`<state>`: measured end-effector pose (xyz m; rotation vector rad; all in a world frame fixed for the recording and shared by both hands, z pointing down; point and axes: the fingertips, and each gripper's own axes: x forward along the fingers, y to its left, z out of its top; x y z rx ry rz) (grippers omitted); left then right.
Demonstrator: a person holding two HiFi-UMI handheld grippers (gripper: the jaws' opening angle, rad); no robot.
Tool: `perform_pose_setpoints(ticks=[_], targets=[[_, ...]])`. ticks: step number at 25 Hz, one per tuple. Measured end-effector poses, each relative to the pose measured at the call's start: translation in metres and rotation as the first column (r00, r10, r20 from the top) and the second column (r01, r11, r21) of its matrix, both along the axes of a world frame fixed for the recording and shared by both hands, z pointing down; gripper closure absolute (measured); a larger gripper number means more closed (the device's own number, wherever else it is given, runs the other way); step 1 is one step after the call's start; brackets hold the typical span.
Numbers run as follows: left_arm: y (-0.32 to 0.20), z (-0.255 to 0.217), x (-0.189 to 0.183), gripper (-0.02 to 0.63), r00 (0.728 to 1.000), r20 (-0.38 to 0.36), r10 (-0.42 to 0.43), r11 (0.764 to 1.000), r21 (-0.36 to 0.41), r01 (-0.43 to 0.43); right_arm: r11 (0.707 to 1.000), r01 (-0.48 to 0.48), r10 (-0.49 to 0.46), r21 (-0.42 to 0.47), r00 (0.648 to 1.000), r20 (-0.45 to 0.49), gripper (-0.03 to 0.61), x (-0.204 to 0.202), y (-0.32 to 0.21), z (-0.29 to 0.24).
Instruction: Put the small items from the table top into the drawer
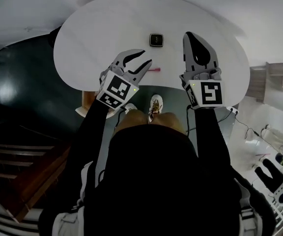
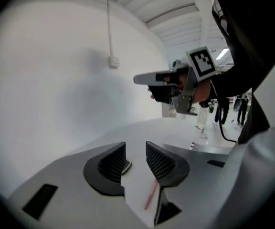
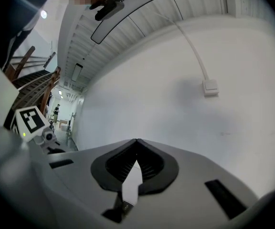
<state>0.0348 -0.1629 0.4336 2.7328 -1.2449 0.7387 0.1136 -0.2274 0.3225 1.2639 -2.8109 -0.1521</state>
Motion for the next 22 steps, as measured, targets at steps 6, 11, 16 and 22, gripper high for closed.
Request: perform_pose_setpoints(ticks=[6, 11, 16, 22], targets=[[0.013, 0.101, 0.029, 0.471, 0.977, 0.072, 0.199, 0.940, -0.296, -0.170, 1.000, -0.004, 0.004, -0.015, 1.000, -0.008, 0.554, 0.020, 0.000, 0.009], [0.021, 0.161, 0.031, 0.471, 0.949, 0.144, 0.282, 0.879, -0.435, -0.195, 0.999, -0.032, 0.032, -0.038, 0.999, -0.012, 0.554, 0.043, 0.002, 0.017], [0.023, 0.196, 0.024, 0.471, 0.914, 0.224, 0.338, 0.843, -0.503, -0.189, 0.998, -0.048, 0.047, -0.048, 0.999, -0.020, 0.554, 0.058, 0.004, 0.024], [0.028, 0.209, 0.025, 0.546, 0.875, 0.244, 0.418, 0.801, -0.553, -0.229, 0.998, -0.047, 0.045, -0.050, 0.998, -0.041, 0.554, 0.060, 0.009, 0.027]])
